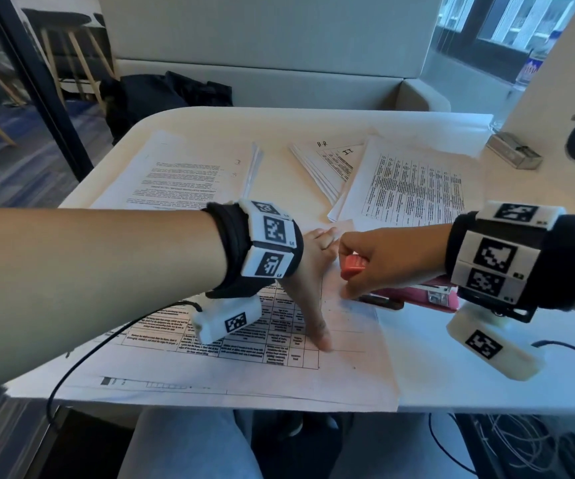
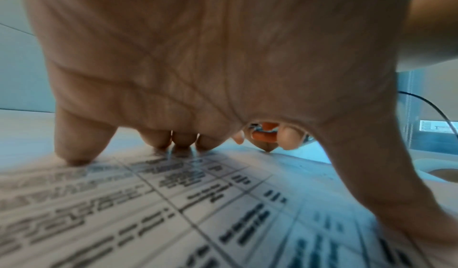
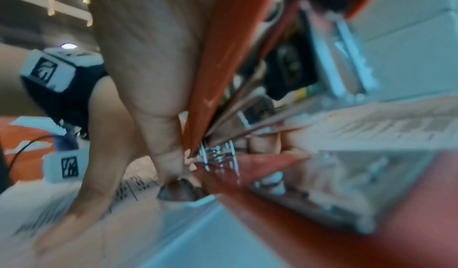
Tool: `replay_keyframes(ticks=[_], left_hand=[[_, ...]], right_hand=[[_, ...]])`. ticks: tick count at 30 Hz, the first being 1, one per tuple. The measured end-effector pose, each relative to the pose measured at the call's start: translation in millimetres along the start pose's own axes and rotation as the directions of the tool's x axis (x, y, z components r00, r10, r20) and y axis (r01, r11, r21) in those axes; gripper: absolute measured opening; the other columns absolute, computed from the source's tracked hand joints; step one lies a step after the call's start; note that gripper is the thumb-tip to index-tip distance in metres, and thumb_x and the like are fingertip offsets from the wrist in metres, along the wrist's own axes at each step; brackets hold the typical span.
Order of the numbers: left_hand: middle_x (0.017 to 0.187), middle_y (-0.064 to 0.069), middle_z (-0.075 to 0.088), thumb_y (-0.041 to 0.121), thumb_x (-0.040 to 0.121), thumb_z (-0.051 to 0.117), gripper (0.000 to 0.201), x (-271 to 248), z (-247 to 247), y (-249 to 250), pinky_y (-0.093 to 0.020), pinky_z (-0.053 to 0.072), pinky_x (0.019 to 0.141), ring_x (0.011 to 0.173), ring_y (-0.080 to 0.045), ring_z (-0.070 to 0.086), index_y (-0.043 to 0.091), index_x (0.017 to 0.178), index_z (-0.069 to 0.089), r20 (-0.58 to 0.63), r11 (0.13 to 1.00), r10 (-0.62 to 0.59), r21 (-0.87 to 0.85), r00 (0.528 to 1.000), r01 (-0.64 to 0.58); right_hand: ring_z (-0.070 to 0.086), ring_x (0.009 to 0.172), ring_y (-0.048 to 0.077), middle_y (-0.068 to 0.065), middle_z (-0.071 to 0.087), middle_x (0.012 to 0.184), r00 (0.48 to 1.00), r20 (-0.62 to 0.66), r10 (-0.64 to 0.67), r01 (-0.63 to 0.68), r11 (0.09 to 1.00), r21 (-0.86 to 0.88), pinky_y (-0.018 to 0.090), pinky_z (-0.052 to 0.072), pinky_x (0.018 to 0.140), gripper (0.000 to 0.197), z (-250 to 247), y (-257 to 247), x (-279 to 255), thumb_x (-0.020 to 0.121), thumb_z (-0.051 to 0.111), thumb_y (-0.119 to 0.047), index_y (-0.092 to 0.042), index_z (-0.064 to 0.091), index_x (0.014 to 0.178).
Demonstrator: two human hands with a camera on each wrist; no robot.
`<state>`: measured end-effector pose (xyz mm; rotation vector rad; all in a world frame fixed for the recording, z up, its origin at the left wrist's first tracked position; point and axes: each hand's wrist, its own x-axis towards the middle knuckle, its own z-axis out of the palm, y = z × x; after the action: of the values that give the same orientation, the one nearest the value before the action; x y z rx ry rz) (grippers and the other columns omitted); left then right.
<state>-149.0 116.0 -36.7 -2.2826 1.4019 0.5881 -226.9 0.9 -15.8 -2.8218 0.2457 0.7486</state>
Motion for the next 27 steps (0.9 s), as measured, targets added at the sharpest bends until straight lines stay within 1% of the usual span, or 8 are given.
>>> replay_keyframes(ticks=[4, 8, 10, 15, 18, 22, 24, 27], left_hand=[[0.157, -0.006, -0.027, 0.045, 0.082, 0.07, 0.116, -1.2, -1.7, 3.5, -0.033, 0.0, 0.117, 0.147, -0.018, -0.013, 0.007, 0.149, -0.017, 0.002, 1.0, 0.03, 0.007, 1.0, -0.03], [0.158, -0.006, -0.022, 0.033, 0.095, 0.055, 0.094, 4.4, 0.1, 2.5, -0.028, 0.0, 0.115, 0.148, -0.018, -0.01, 0.005, 0.15, -0.015, -0.07, 0.995, 0.0, -0.103, 0.998, -0.007], [0.159, -0.006, -0.02, 0.031, 0.096, 0.053, 0.09, 5.0, -0.7, 4.7, -0.032, 0.001, 0.116, 0.148, -0.018, -0.008, 0.006, 0.15, -0.015, -0.072, 0.995, -0.013, -0.097, 0.997, 0.006], [0.161, -0.005, -0.008, 0.058, 0.068, 0.076, 0.128, -0.7, -3.2, 5.1, -0.038, 0.012, 0.12, 0.148, -0.02, 0.002, 0.013, 0.153, -0.008, -0.006, 1.0, -0.005, -0.03, 1.0, 0.005], [0.158, -0.002, 0.015, 0.07, 0.051, 0.078, 0.132, -6.4, 0.4, 1.9, -0.038, 0.032, 0.11, 0.142, -0.02, 0.025, 0.023, 0.153, 0.008, -0.065, 0.998, 0.014, -0.063, 0.998, -0.018], [0.136, 0.004, 0.043, 0.064, 0.059, 0.077, 0.092, -17.7, 4.6, 6.9, -0.037, 0.047, 0.093, 0.118, -0.018, 0.049, 0.024, 0.137, 0.046, -0.21, 0.998, 0.054, -0.024, 0.976, -0.061], [0.125, 0.006, 0.053, 0.05, 0.07, 0.077, 0.058, -22.0, 5.8, 11.2, -0.034, 0.047, 0.089, 0.113, -0.017, 0.052, 0.025, 0.121, 0.061, -0.269, 0.994, 0.074, -0.059, 0.96, -0.093], [0.101, 0.011, 0.064, 0.033, 0.08, 0.073, 0.024, -24.7, 6.9, 13.6, -0.021, 0.038, 0.065, 0.097, -0.011, 0.057, 0.028, 0.103, 0.071, -0.314, 0.985, 0.076, -0.121, 0.946, -0.119]], right_hand=[[0.05, 0.067, 0.004, -0.01, 0.052, 0.083, 0.994, -0.091, -0.057, 0.038, 0.978, -0.207, 0.023, 0.043, 0.062, 0.041, 3.6, 4.0, 1.0, 0.084, 0.06, -0.058, -0.025, 0.039, 0.097], [0.05, 0.069, 0.003, -0.004, 0.063, 0.077, 0.984, -0.129, -0.126, 0.094, 0.97, -0.226, 0.021, 0.033, 0.057, 0.032, 2.7, 10.4, 0.1, 0.088, 0.06, -0.05, -0.031, 0.034, 0.083], [0.052, 0.076, 0.007, -0.003, 0.065, 0.085, 0.973, -0.164, -0.161, 0.115, 0.959, -0.26, 0.021, 0.032, 0.059, 0.026, 4.3, 14.1, 0.9, 0.089, 0.06, -0.047, -0.029, 0.042, 0.088], [0.049, 0.099, 0.014, -0.006, 0.052, 0.109, 0.964, -0.182, -0.193, 0.109, 0.914, -0.391, 0.034, 0.047, 0.087, 0.058, 6.1, 16.7, -1.2, 0.075, 0.064, -0.064, -0.031, 0.053, 0.121], [0.049, 0.094, 0.011, -0.007, 0.055, 0.111, 0.97, -0.131, -0.203, 0.131, 0.899, -0.418, 0.028, 0.043, 0.081, 0.065, 6.3, 11.8, -4.3, 0.075, 0.066, -0.063, -0.034, 0.05, 0.131], [0.051, 0.087, 0.01, -0.011, 0.058, 0.099, 0.962, -0.129, -0.239, 0.146, 0.854, -0.499, 0.025, 0.035, 0.072, 0.055, 5.6, 6.4, -3.7, 0.078, 0.064, -0.061, -0.027, 0.057, 0.12], [0.047, 0.087, 0.01, -0.011, 0.057, 0.101, 0.962, -0.132, -0.237, 0.141, 0.851, -0.507, 0.025, 0.034, 0.075, 0.056, 5.5, 6.6, -3.3, 0.078, 0.064, -0.062, -0.027, 0.057, 0.122], [0.046, 0.088, 0.011, -0.012, 0.054, 0.098, 0.957, -0.142, -0.252, 0.149, 0.851, -0.503, 0.027, 0.035, 0.076, 0.057, 6.4, 8.5, -2.7, 0.076, 0.065, -0.063, -0.033, 0.057, 0.125]])
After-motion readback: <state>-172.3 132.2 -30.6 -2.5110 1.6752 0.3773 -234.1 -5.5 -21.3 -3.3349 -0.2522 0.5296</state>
